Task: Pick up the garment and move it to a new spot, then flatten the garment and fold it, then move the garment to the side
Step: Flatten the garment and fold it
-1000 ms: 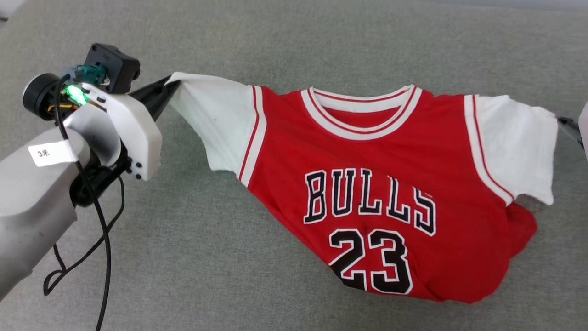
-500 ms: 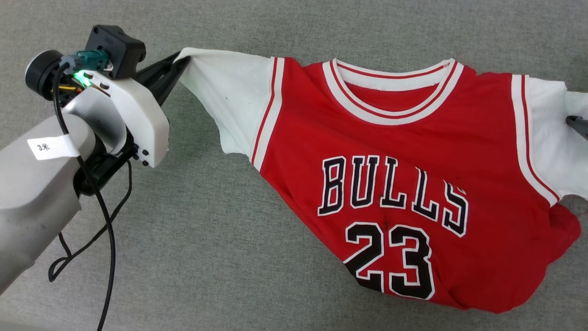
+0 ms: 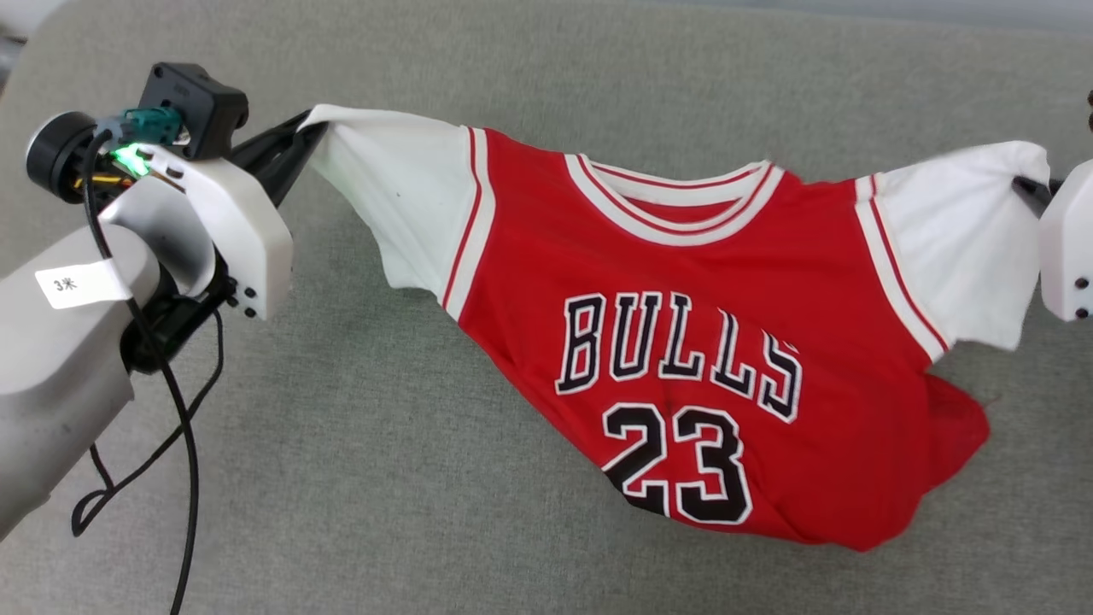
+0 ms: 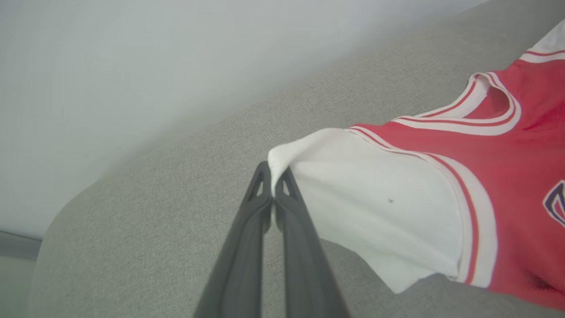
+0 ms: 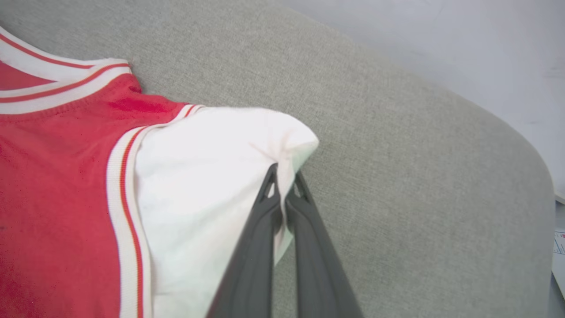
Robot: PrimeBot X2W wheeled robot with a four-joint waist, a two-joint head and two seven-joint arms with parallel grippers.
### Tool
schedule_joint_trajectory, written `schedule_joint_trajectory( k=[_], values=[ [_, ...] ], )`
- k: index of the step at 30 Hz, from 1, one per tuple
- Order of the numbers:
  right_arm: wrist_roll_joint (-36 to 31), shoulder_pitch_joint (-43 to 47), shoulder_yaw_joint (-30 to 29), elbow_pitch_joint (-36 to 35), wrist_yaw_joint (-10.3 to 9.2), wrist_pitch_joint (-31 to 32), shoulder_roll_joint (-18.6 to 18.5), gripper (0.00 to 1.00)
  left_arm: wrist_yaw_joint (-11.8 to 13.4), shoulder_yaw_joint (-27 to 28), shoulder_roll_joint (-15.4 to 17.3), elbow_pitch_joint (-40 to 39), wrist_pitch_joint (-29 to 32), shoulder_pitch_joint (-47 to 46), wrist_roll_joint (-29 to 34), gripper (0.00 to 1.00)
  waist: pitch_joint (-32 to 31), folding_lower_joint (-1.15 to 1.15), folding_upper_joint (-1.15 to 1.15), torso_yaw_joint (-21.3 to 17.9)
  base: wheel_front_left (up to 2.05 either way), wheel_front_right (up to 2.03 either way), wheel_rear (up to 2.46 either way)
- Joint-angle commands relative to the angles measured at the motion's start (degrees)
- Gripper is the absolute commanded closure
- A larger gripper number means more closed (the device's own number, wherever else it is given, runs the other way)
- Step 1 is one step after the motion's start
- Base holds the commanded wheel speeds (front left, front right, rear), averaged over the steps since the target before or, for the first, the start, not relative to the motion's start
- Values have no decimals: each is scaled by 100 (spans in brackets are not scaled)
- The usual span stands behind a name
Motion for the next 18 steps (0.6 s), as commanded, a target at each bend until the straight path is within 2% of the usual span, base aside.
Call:
schedule_joint_trajectory(
  k=[1, 5, 9, 15, 18],
  values=[
    [63, 26, -52, -72, -9, -232, -40, 100, 55, 51, 63, -48, -75, 70, 20, 100, -381, 0, 0, -128, 0, 0, 0],
    [141, -35, -281, -333, -9, -803, -107, 100, 180, 127, 191, -298, -206, 41, 61, 100, -699, 0, 0, -182, 0, 0, 0],
    [111, -117, -606, -555, -9, -1357, -6, 100, 370, 228, 338, -673, -401, -75, 218, 100, -1031, 0, 0, -225, 0, 0, 0],
    [60, -293, -1004, -933, -9, -1791, 163, 100, 675, 440, 473, -1317, -567, -434, 469, 100, -1360, 0, 0, -233, 0, 0, 0],
    [25, -372, -1102, -1066, -9, -1881, 221, 100, 748, 519, 473, -1520, -576, -593, 523, 100, -1431, 0, 0, -231, 0, 0, 0]
  ],
)
